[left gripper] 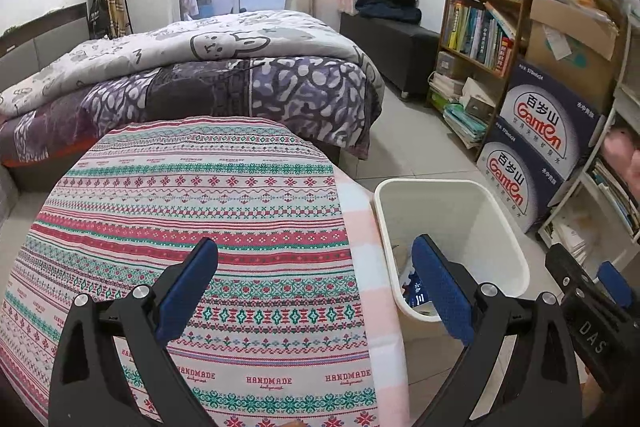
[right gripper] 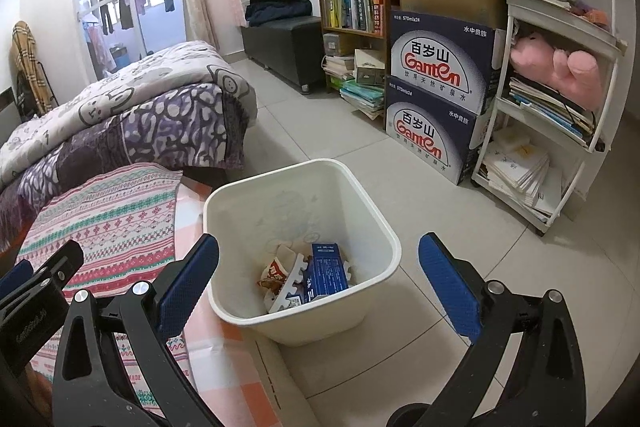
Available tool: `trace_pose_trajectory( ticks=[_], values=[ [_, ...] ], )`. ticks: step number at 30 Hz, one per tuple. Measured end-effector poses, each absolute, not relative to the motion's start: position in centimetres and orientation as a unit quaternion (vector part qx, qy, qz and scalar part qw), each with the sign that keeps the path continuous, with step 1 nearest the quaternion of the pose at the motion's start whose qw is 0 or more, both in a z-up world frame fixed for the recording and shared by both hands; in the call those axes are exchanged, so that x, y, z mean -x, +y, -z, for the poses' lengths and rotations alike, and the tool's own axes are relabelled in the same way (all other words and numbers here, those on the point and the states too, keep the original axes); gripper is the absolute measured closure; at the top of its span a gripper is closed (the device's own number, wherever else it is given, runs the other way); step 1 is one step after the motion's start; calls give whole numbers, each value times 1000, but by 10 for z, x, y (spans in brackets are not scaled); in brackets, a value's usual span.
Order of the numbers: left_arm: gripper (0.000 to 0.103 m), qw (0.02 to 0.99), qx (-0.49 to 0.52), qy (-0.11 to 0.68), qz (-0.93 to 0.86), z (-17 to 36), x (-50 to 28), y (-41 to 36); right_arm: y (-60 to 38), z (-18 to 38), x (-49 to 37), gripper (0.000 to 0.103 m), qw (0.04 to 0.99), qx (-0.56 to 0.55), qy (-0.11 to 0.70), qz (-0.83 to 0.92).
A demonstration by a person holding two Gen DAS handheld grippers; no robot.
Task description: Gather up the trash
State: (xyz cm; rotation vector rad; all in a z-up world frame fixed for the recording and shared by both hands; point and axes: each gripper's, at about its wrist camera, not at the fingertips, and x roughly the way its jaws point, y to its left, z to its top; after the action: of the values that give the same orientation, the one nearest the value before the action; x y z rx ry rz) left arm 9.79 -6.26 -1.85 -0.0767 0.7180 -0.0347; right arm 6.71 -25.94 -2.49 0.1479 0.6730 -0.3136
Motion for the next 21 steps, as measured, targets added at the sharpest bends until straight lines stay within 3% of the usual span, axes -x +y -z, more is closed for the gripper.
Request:
trace_pose_trajectory(
  ticks=[21],
  values=[
    [9,937,20,349,14,23,-101,-63,-254,29,-69,7,927,-67,338,146]
  ],
)
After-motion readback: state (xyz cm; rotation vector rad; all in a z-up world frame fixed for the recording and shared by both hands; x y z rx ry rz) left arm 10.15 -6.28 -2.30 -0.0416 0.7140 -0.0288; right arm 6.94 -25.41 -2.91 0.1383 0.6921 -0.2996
